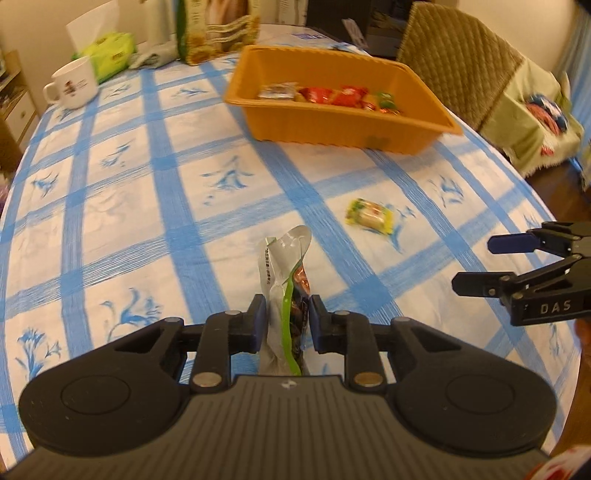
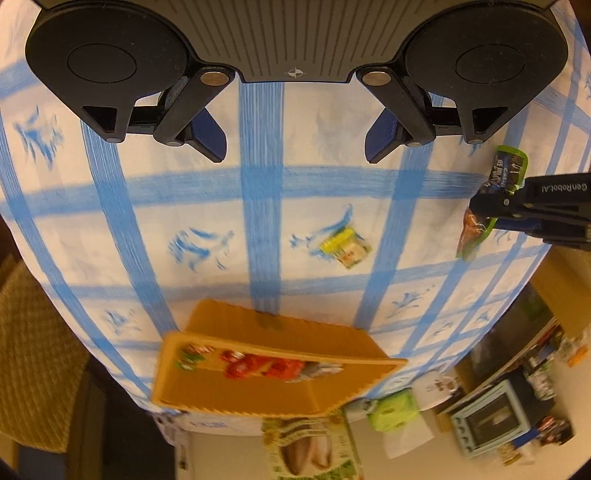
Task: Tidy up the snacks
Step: 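Grasp the green-edged clear packet with the left tool while the right tool grasps the yellow-green cake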
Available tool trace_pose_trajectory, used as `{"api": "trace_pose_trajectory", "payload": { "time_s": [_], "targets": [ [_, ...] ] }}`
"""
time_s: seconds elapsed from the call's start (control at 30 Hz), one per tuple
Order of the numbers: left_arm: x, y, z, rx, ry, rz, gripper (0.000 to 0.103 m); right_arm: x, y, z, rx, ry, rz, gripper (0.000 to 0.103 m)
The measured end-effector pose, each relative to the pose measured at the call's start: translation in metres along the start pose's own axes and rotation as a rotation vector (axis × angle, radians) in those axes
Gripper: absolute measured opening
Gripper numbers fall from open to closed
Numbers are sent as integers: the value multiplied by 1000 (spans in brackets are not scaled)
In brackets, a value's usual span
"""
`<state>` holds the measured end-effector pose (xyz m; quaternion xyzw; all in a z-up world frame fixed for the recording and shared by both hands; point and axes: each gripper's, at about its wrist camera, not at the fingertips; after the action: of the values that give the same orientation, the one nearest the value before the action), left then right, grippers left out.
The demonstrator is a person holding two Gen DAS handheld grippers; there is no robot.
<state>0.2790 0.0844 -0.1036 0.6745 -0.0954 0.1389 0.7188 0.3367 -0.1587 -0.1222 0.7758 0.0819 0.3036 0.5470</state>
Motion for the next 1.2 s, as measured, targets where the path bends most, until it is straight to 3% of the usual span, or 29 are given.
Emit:
{"api": "trace_pose_trajectory", "payload": {
  "time_s": [0.1,0.2,0.37,0.67,0.9,1.2],
  "targets": [
    [1,2,-4,9,13,6,22,12,-5,-6,13,77,30,82],
    [1,4,-6,12,22,9,22,27,-11,-13,22,165,50,71],
    [2,4,-9,16,32,8,22,54,-32,-26,14,266,31,56],
    [3,4,-13,28,53,8,22,81,-57,-35,-4,386,-14,42],
    [5,5,-13,35,59,9,22,86,-62,-38,-7,402,-41,29],
    [17,14,-8,30,45,36,20,82,-40,-33,28,356,-8,28]
  ]
}}
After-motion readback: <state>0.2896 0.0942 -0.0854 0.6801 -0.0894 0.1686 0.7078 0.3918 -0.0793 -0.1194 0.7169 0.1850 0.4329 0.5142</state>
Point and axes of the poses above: each gripper's, at about its wrist camera, not at the fingertips, and y roughly against the way its jaws point, z to its right, x to its top, and after that the axes turned 15 degrees about -z, right-handed
